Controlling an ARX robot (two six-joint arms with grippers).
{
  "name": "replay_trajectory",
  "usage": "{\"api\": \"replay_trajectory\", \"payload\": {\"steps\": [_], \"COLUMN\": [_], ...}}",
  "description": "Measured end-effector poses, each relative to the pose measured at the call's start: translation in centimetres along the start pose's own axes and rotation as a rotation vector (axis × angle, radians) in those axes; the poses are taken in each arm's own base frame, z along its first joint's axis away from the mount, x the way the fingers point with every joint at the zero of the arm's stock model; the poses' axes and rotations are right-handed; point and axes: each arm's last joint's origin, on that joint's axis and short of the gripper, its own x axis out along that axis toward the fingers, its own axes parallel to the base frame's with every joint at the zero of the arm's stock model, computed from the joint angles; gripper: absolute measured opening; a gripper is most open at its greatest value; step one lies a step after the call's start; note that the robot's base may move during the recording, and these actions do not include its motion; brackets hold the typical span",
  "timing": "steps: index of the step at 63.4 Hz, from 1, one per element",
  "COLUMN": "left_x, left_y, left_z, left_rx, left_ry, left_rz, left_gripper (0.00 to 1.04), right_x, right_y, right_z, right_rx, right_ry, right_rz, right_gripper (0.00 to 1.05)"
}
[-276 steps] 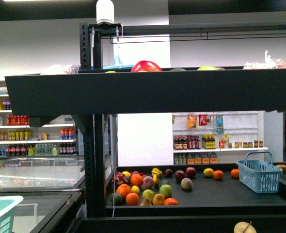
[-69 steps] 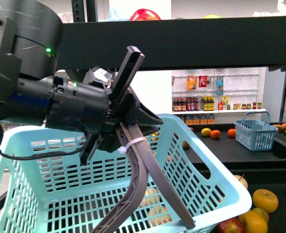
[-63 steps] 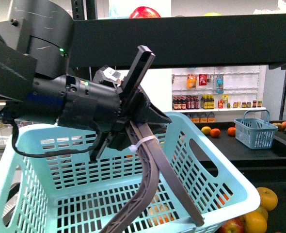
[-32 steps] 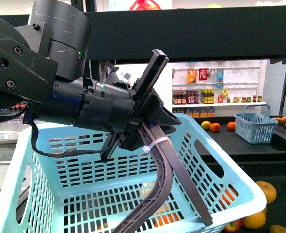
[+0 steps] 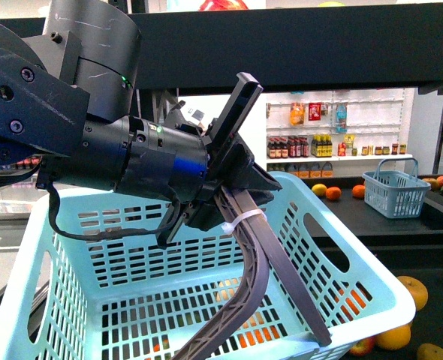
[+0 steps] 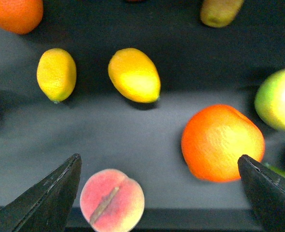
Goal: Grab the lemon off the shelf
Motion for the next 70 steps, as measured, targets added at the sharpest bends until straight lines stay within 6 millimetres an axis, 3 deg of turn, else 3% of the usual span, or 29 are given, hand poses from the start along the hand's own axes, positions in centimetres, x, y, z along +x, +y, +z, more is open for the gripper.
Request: {"api": "replay_trajectory", "payload": {"steps": [18,41,70], "left_x": [0.0,0.0,0.0], "left_y": [0.0,0.0,0.0], "left_z": [0.0,0.0,0.0], "left_rx": [0.000,0.000,0.000], "left_ry": [0.000,0.000,0.000], "left_rz": [0.000,0.000,0.000], "left_gripper": [0.13,0.13,0.13], "right_x": [8.0,14.5,18.9], "right_y": [0.2,1.2,1.1], "right_z": [0.4,1.8,0.5], "right_rx": [-0.201,-0.369,-0.424], "right_ry": [0.034,0.025,0.056], "right_rz": [0.044,0.159,0.168], "right_gripper": [0.97,0.97,0.97]}}
